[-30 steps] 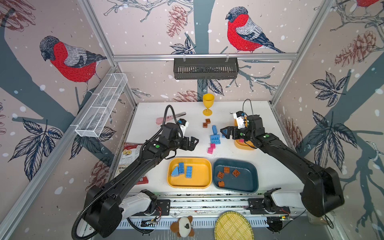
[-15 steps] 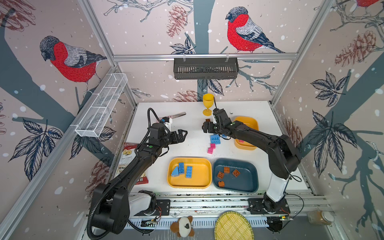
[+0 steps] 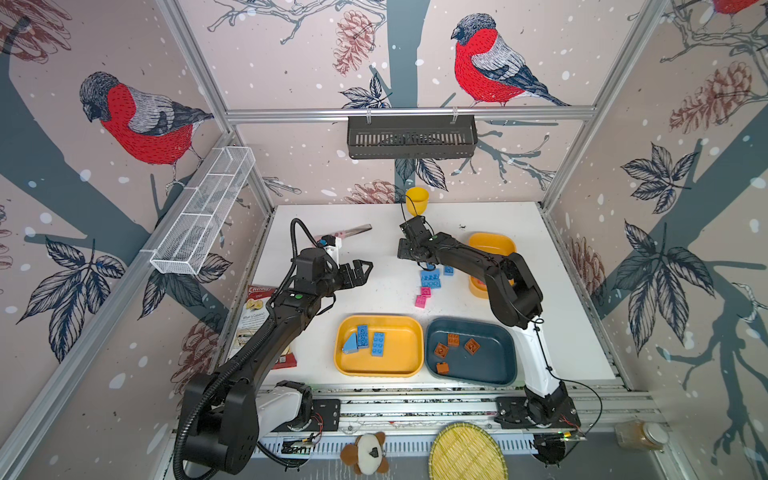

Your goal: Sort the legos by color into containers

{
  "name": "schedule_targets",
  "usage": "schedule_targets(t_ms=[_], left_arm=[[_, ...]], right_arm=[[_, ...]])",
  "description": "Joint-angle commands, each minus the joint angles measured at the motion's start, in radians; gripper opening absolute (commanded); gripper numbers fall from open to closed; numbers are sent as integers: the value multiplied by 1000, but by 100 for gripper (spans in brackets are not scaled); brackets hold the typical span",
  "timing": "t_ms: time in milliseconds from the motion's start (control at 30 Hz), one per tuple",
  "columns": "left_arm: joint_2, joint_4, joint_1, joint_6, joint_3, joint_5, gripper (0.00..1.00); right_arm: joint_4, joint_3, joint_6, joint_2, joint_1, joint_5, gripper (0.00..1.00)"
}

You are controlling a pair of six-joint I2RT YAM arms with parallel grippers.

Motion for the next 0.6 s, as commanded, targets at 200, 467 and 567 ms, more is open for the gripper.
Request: schedule_targets(t_ms=[200,467,567], left_arm=[[4,60,3,1,-7,21,97],[15,43,3,13,2,18,97],[21,38,3,17,10,24,97]], right_arm=[[-77,145,27,126,-12,64,62],[-106,204,14,183,-12,79,45],[-117,217,4,181,-11,96,36]])
